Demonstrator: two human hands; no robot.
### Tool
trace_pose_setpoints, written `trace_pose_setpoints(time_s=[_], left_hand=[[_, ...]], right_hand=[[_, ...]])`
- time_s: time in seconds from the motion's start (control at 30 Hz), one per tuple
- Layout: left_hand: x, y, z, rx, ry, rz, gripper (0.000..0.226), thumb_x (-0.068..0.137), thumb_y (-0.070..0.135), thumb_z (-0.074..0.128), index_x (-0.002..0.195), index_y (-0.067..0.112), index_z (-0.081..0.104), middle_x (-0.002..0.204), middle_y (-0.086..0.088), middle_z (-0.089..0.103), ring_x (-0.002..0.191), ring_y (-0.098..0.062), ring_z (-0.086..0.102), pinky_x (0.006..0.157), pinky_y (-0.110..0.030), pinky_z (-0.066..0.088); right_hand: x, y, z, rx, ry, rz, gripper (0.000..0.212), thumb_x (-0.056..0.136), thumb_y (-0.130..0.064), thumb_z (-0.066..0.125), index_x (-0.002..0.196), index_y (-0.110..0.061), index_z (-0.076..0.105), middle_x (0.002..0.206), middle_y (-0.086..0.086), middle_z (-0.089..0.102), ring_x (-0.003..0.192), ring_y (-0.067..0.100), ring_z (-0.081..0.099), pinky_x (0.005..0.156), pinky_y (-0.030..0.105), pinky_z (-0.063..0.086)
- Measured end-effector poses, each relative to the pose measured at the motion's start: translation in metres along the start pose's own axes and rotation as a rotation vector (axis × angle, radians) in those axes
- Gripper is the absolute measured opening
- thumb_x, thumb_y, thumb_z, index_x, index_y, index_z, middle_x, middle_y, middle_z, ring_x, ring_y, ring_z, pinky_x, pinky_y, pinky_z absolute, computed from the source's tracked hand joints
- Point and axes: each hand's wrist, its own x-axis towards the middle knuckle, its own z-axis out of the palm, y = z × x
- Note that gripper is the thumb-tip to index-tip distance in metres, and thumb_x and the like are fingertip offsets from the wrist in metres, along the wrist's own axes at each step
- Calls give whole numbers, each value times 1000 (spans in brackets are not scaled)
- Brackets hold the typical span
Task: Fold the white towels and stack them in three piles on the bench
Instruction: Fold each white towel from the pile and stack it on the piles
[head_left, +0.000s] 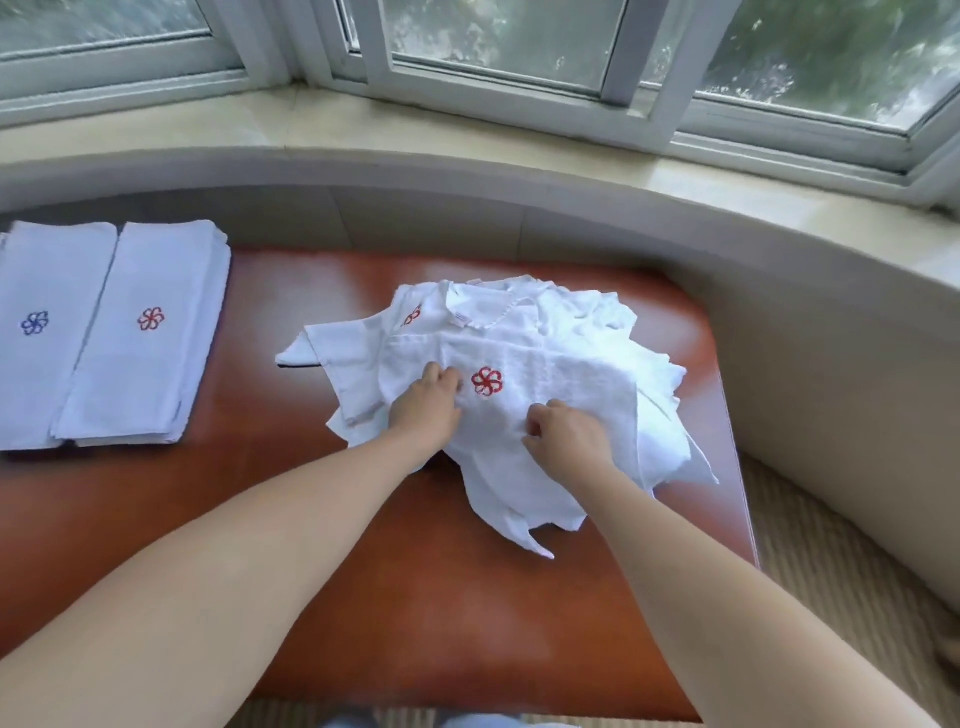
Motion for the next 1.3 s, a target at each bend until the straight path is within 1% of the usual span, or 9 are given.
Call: trace_pose_setpoints(time_s=[0.13, 0.27, 0.37, 0.57, 0.7, 0.83, 1.03, 1.17, 1.3], left_hand=[[1, -1, 0, -29, 50, 13, 14, 103, 26, 53, 113, 19, 59, 118, -4, 52, 100, -28, 59, 79, -43, 53], [-12, -9, -3, -65, 91, 34, 10, 101, 23, 50, 102, 23, 60, 107, 2, 53, 91, -25, 58, 68, -37, 48], [-28, -17, -12, -65, 94, 58, 11, 100, 22, 48, 99, 25, 59, 106, 3, 54, 87, -24, 57, 68, -38, 50], [-75, -41, -34, -53, 92, 126, 12, 96, 19, 47, 95, 24, 57, 105, 6, 54, 86, -24, 57, 72, -40, 52], [-119, -66, -52, -63, 136, 152, 13, 92, 16, 46, 89, 26, 54, 97, 11, 51, 81, -20, 56, 58, -31, 39], [-162, -88, -87, -85, 199, 141, 11, 90, 17, 45, 90, 26, 52, 101, 11, 56, 87, -21, 58, 65, -36, 47], [-218, -108, -152, -186, 449, 158, 8, 92, 14, 37, 90, 22, 40, 78, 1, 56, 71, -29, 52, 53, -35, 29], [-246, -114, -204, -266, 630, 160, 5, 102, 21, 38, 98, 18, 37, 74, -5, 55, 69, -34, 52, 54, -37, 30], [-271, -119, -258, -367, 762, 189, 5, 103, 22, 41, 101, 19, 37, 84, -5, 56, 76, -33, 53, 63, -40, 39]], right_hand=[[0, 5, -1, 17, -15, -31, 7, 97, -31, 55, 94, -26, 59, 93, -2, 57, 80, 26, 60, 61, 31, 40], [-5, 5, -7, 19, -44, -29, 4, 91, -28, 56, 88, -29, 58, 85, -6, 57, 77, 22, 59, 57, 30, 44], [-15, -2, -13, 2, -58, -24, 5, 86, -25, 56, 82, -29, 57, 82, -8, 59, 77, 20, 59, 58, 30, 49], [-56, -38, -23, -23, -40, -40, 4, 82, -27, 59, 79, -29, 60, 82, -10, 61, 79, 16, 59, 56, 27, 41], [-94, -77, -33, -37, -3, -54, 4, 84, -27, 58, 83, -29, 61, 83, -10, 60, 76, 14, 55, 54, 26, 35], [-126, -123, -55, -34, 86, -75, 8, 88, -24, 57, 81, -28, 56, 83, -7, 61, 76, 17, 57, 54, 27, 35], [-160, -189, -109, 130, 345, -111, 9, 99, -25, 56, 99, -16, 59, 102, 1, 62, 89, 26, 61, 77, 38, 52], [-176, -234, -149, 363, 452, -103, 7, 104, -27, 46, 104, -20, 47, 88, 3, 67, 63, 23, 72, 63, 36, 53], [-188, -274, -179, 569, 601, -144, 5, 104, -29, 40, 101, -25, 41, 71, 3, 68, 45, 14, 67, 57, 31, 43]])
